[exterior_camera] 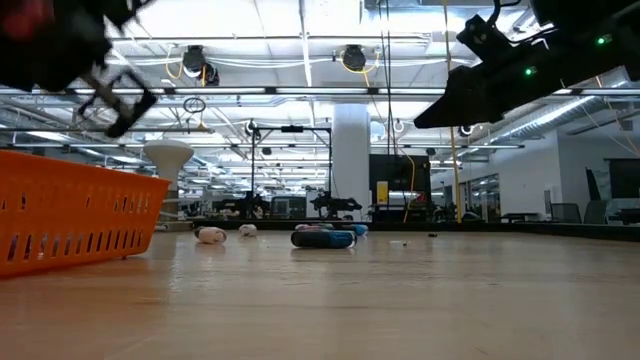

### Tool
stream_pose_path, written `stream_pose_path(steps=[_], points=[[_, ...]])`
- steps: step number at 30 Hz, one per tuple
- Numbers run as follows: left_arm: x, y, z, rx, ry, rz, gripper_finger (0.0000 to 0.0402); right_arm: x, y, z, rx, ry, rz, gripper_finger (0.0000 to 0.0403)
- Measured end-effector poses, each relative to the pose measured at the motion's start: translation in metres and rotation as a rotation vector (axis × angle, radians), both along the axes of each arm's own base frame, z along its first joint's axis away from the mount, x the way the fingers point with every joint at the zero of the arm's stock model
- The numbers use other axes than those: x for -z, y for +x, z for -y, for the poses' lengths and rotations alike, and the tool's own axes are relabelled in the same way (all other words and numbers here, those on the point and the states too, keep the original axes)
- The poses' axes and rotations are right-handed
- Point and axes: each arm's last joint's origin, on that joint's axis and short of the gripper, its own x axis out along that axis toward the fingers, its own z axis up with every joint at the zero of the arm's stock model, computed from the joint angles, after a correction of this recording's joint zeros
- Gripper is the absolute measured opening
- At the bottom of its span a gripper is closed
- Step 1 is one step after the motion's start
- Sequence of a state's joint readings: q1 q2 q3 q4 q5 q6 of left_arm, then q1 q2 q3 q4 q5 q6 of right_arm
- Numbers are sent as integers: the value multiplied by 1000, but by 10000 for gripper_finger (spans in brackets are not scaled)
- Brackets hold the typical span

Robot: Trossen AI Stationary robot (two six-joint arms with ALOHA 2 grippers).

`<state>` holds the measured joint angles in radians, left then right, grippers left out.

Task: Pick & Place Nail Polish
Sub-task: Put the bottom red nail color bottle into the orange bin, then put the bottom blue nail color bottle into the orange bin

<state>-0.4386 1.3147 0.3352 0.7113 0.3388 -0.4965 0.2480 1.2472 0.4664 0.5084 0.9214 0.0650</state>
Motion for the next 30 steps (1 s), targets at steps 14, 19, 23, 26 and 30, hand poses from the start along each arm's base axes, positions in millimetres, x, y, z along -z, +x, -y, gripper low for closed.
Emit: stream_pose_path(steps=[14, 19, 23, 26, 30], points=[[30, -10, -10, -251, 10, -424, 54, 0, 0, 1, -8, 3, -5, 203], [30, -10, -10, -253, 12, -428, 76, 0, 0, 1, -8, 3, -6, 203], [30, -10, -10, -254, 7, -428, 138, 0, 0, 1, -8, 3, -6, 203], [29, -9, -10, -254, 4, -424, 174, 0, 0, 1, -9, 3, -6, 203], [29, -9, -10, -253, 3, -424, 208, 1, 1, 0, -39, 14, -9, 203]])
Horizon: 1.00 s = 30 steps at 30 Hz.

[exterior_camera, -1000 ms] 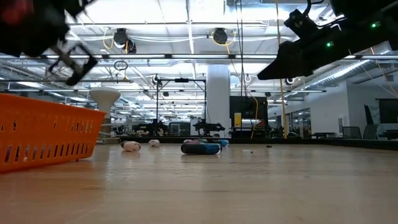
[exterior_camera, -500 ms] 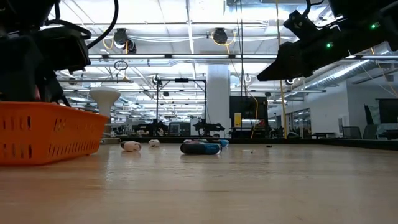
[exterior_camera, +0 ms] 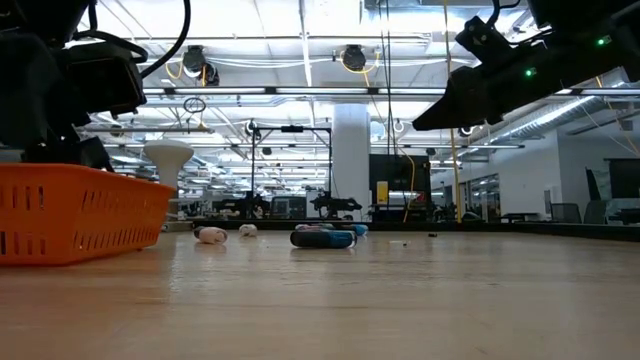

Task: Pick & Place Nail Polish
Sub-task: Put the bottom blue nail color bottle into the orange bin

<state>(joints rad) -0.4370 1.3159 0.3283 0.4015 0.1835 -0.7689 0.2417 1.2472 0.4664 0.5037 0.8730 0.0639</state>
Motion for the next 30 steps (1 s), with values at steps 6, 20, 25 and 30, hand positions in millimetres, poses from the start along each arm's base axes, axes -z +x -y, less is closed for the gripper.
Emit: stream_pose_path(steps=[6, 20, 25, 30], points=[[-7, 1, 3, 87, -46, 57, 233, 0, 0, -1, -23, 8, -2, 203], [-82, -12, -10, 347, -109, 671, 237, -3, 16, 8, -282, 228, 107, 203], [-96, -18, -33, 216, 10, 760, 237, 15, 45, 4, -400, 287, 3, 204], [-102, -20, -55, 20, 112, 777, 237, 40, 89, -5, -544, 315, -162, 204]])
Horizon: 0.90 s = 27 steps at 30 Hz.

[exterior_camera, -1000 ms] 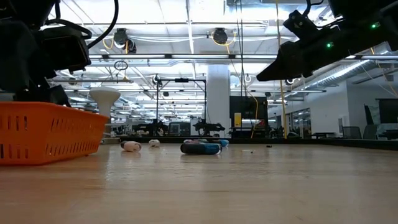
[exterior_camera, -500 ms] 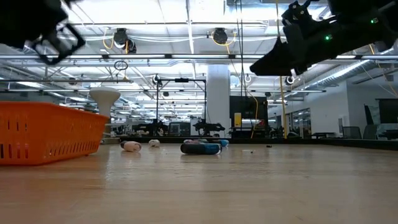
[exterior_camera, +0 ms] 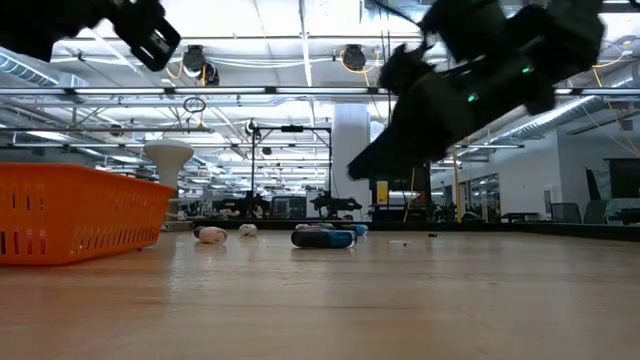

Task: Pick & Place Nail Polish
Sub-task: Put the bottom blue nail color bottle into the orange bin

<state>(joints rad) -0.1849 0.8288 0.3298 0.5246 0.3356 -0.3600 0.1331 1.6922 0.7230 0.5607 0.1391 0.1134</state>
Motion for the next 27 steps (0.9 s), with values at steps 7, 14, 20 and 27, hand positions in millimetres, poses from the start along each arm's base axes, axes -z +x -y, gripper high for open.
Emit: stream_pose_path(steps=[7, 14, 20, 27], points=[[0, 4, -15, -223, -20, -14, 237, 28, 39, 5, -59, -46, -197, 213], [7, 4, -18, -329, 53, -57, 237, 36, 43, 15, -107, -17, -308, 218], [13, 4, -20, -377, 72, -118, 237, 39, 39, 15, -108, -25, -362, 183], [15, 4, -20, -399, 41, -147, 237, 40, 38, 12, -121, -31, -368, 100]])
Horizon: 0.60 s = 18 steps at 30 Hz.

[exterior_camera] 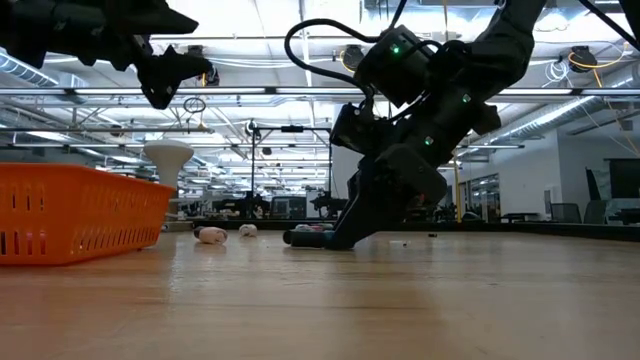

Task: Pick & Place Nail Polish
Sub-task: Put the bottom blue nail color bottle into the orange bin

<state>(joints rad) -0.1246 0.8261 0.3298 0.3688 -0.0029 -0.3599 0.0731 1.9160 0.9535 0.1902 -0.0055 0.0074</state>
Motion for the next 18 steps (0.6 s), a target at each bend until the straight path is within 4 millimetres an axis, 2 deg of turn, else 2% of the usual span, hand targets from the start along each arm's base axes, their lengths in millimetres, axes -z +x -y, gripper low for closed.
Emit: stream_pose_path(steps=[6, 10, 14, 18], points=[[0, 0, -2, -52, 69, 7, 237, -2, 1, -1, -5, -1, 24, 99], [0, 1, -3, -122, -32, -3, 237, -17, -3, -7, -47, -68, 55, 99], [5, 4, -6, -228, -70, -26, 237, -47, -5, -14, -56, -108, 159, 99], [9, 6, -7, -269, -61, -43, 237, -70, -7, -20, -96, -6, 254, 99]])
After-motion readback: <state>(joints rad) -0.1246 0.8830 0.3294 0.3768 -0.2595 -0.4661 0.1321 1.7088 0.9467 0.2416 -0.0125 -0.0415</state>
